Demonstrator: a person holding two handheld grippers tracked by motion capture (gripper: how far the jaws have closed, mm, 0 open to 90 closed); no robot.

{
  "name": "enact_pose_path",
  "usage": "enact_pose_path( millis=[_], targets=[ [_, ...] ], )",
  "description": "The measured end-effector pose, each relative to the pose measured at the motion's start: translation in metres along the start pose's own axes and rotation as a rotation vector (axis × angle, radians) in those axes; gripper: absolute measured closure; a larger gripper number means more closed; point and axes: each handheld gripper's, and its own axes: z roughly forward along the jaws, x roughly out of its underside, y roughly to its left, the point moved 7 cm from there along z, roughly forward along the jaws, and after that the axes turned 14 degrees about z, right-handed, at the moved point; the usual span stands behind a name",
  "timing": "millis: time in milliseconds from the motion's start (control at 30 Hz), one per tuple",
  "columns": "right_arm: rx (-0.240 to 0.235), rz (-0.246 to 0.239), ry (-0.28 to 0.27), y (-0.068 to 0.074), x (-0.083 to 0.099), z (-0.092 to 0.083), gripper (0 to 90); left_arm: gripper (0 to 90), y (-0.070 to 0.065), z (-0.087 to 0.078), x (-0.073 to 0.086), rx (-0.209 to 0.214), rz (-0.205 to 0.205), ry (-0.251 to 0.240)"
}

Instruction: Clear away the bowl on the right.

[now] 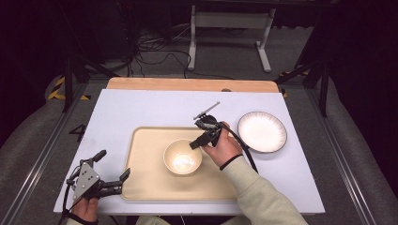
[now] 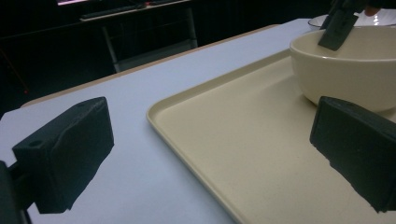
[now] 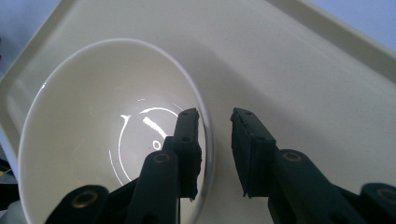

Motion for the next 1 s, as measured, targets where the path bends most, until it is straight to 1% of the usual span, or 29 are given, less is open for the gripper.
enact_pose_path(
  millis=[33,100,133,200,233,300,333,400,467,500,600,633,700,833,933,1000],
  targets=[
    [-0.008,0.001,-0.007,0.0,0.001,-0.002,70.3,0.3,0.0,0.0,0.0,0.0,-0.001,-0.001],
    [-0.019,-0.013,-0.039,0.0,0.001,-0.008,68.6,0.2,0.0,0.0,0.0,0.001,-0.001,0.0],
    [-0.028,-0.039,-0.072,0.002,0.001,-0.013,66.0,0.3,0.0,0.0,0.0,-0.001,0.0,0.001],
    [-0.033,-0.064,-0.105,0.003,0.001,-0.019,64.8,0.3,0.0,0.0,0.0,-0.005,0.0,0.011],
    [-0.033,-0.064,-0.105,0.003,0.001,-0.019,64.8,0.3,0.0,0.0,0.0,-0.005,0.0,0.011],
    [-0.043,-0.077,-0.126,0.005,0.002,-0.024,63.4,0.4,0.001,0.001,0.0,0.003,-0.008,0.011],
    [-0.053,-0.09,-0.14,0.006,0.004,-0.027,62.2,0.3,0.0,0.0,0.0,0.009,-0.002,0.0],
    [-0.067,-0.115,-0.16,0.008,0.006,-0.032,61.4,0.3,-0.002,-0.002,-0.001,0.017,0.028,-0.024],
    [-0.078,-0.133,-0.18,0.01,0.008,-0.036,60.9,0.2,-0.004,-0.003,-0.002,0.016,0.044,-0.038],
    [-0.087,-0.145,-0.194,0.011,0.009,-0.039,60.3,0.3,-0.004,-0.003,-0.002,0.018,0.046,-0.039],
    [-0.105,-0.182,-0.232,0.014,0.012,-0.045,58.8,0.3,-0.003,-0.002,-0.001,0.02,0.026,-0.029],
    [-0.111,-0.197,-0.251,0.016,0.013,-0.047,57.9,0.3,-0.002,-0.002,-0.001,0.017,0.017,-0.029],
    [-0.115,-0.237,-0.287,0.017,0.015,-0.051,56.7,0.2,-0.002,-0.002,-0.001,0.018,0.012,-0.025],
    [-0.125,-0.294,-0.34,0.02,0.019,-0.059,54.8,0.2,-0.003,-0.002,-0.001,0.025,0.03,-0.026],
    [-0.128,-0.329,-0.379,0.02,0.023,-0.064,52.2,0.3,-0.003,-0.001,-0.001,0.026,0.028,-0.014],
    [-0.132,-0.355,-0.408,0.019,0.026,-0.067,49.6,0.3,-0.004,-0.001,-0.001,0.032,0.033,-0.016]
  ],
)
